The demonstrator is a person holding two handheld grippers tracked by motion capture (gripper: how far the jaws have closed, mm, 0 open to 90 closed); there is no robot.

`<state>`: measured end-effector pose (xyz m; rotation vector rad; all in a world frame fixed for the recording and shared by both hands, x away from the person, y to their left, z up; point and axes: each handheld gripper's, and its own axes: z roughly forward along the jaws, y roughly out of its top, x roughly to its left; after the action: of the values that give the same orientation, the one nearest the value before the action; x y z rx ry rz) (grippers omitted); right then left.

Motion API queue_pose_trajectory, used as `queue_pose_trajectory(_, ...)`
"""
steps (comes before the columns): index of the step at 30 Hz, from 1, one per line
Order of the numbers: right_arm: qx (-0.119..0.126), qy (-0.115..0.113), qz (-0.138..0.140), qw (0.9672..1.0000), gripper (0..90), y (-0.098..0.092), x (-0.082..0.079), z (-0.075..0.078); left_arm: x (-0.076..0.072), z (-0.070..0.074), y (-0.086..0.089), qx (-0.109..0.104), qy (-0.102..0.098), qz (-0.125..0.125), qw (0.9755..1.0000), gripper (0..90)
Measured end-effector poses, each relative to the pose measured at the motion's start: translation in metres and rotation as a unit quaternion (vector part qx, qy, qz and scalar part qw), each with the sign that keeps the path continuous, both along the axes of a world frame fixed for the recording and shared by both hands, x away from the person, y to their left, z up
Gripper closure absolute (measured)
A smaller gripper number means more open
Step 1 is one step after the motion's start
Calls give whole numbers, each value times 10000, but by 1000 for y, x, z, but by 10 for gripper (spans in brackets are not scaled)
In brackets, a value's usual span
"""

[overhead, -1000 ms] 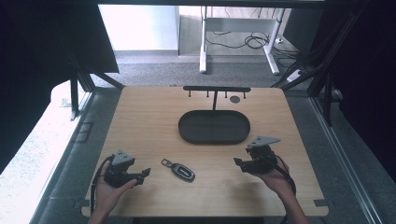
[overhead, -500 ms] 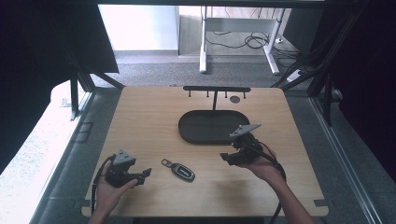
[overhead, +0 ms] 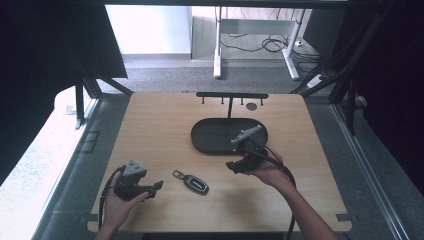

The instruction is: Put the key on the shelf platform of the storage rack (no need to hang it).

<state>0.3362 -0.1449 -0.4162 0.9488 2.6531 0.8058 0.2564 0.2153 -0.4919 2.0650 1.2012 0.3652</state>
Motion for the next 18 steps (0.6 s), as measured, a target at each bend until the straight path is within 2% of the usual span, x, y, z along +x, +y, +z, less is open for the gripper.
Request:
queue_pose_trajectory(4,-64,85,37,9999,392,10,4,-3,-1,2,1,-24,-67,67,10000,243)
queue_pose_trajectory(8,-151,167,194,9996,395,25,6,-6,-1,3,3,-39,-110,106,9999,244)
queue_pose_trajectory(18,-395,374,514,9972,396,59,9,-13,0,4,0,-48,-101,-2,9999,243)
